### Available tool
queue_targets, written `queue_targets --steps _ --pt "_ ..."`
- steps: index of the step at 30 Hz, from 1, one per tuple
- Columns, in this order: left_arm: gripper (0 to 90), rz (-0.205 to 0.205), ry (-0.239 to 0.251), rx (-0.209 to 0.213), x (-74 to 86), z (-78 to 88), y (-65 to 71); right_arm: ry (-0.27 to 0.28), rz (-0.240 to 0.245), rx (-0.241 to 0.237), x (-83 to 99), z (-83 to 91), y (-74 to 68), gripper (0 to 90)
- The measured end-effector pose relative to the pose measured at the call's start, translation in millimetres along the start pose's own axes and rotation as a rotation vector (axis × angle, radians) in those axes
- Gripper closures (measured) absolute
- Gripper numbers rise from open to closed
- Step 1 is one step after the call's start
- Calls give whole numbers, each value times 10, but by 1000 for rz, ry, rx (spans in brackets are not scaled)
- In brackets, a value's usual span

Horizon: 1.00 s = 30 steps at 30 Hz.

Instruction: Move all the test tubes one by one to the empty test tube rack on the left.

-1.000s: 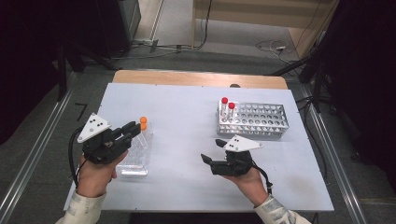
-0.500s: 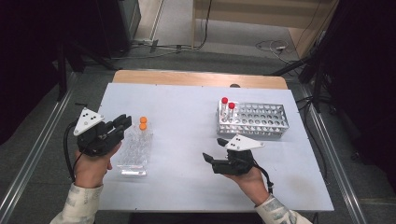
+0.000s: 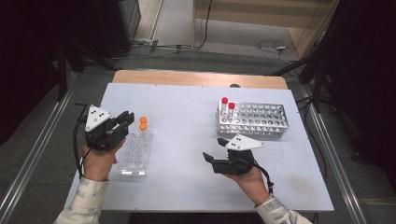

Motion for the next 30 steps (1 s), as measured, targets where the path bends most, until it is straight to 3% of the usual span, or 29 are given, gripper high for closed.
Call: queue_targets --steps 13,27,30 --pt "767 -2 -4 -26 61 -57 -47 2 -1 2 -4 3 -5 263" --pt "766 -40 -59 -66 251 -206 -3 -1 12 9 1 -4 -6 264" --pt "766 -32 -66 -74 284 -228 -4 -2 11 12 2 -4 -2 266"
Point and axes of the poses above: each handheld gripper's, and its own axes: z roughly backward along the jaws, x roughly out of its underside, y roughly to its right, the point moved 7 cm from there along -z, roughly forward along the jaws, and after that the axes turned 2 degrees about z, right-handed, at the moved point
